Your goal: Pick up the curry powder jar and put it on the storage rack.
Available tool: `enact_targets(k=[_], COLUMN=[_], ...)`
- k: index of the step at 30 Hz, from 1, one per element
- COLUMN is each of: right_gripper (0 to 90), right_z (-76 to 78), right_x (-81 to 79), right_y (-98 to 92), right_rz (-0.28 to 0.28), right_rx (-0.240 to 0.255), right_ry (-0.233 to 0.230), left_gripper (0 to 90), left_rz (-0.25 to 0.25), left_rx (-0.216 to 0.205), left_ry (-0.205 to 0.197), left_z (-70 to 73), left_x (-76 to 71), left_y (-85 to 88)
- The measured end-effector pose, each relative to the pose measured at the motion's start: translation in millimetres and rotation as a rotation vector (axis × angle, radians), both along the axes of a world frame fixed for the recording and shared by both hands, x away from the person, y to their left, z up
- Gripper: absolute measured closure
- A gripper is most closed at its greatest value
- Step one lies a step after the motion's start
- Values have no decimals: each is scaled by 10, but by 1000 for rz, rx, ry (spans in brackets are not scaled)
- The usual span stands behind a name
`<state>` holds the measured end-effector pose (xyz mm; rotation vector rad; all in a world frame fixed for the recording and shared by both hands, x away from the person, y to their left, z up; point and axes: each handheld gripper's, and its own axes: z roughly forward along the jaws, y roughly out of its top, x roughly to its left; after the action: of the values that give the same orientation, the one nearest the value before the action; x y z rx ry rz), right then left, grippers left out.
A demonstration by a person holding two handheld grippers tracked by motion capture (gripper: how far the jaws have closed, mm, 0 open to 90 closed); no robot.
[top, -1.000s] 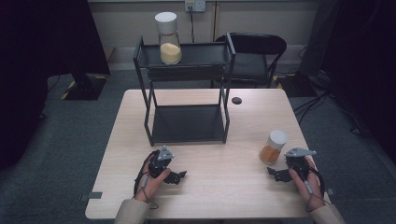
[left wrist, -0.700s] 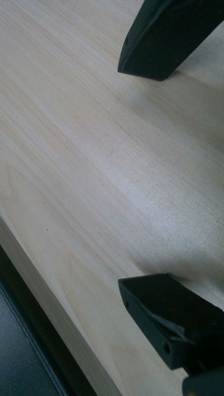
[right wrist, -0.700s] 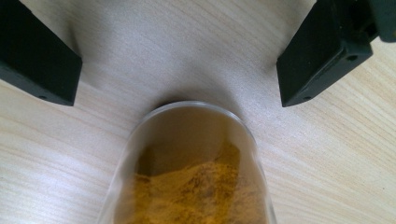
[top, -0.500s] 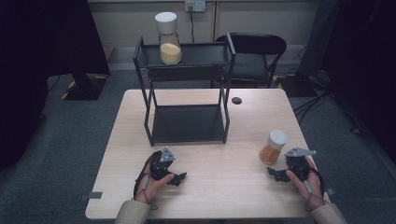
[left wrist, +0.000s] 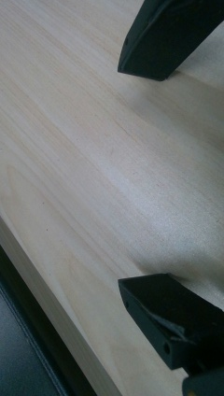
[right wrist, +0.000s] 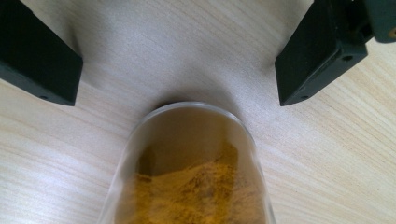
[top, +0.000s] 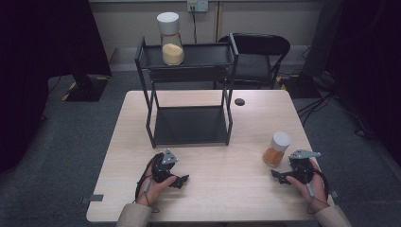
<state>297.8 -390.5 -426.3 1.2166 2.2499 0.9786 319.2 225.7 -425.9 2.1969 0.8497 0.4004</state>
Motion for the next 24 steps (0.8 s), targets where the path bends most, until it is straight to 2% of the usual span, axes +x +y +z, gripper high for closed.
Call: enact_targets(k=[5,17,24], right_gripper=[16,13,13], right_z=[34,198,274], right_x=[0,-28,12], right_y=[0,-70,-82], right_rz=[-8,-9,-6], right_rx=[-2,44,84], right_ry=[-1,-49,-67], left_gripper=[0,0,0], left_rz=[0,0,0], left_rx=[0,0,0], left_ry=[0,0,0], left_z=[0,0,0], left_x=[0,0,0], left_y=[0,0,0])
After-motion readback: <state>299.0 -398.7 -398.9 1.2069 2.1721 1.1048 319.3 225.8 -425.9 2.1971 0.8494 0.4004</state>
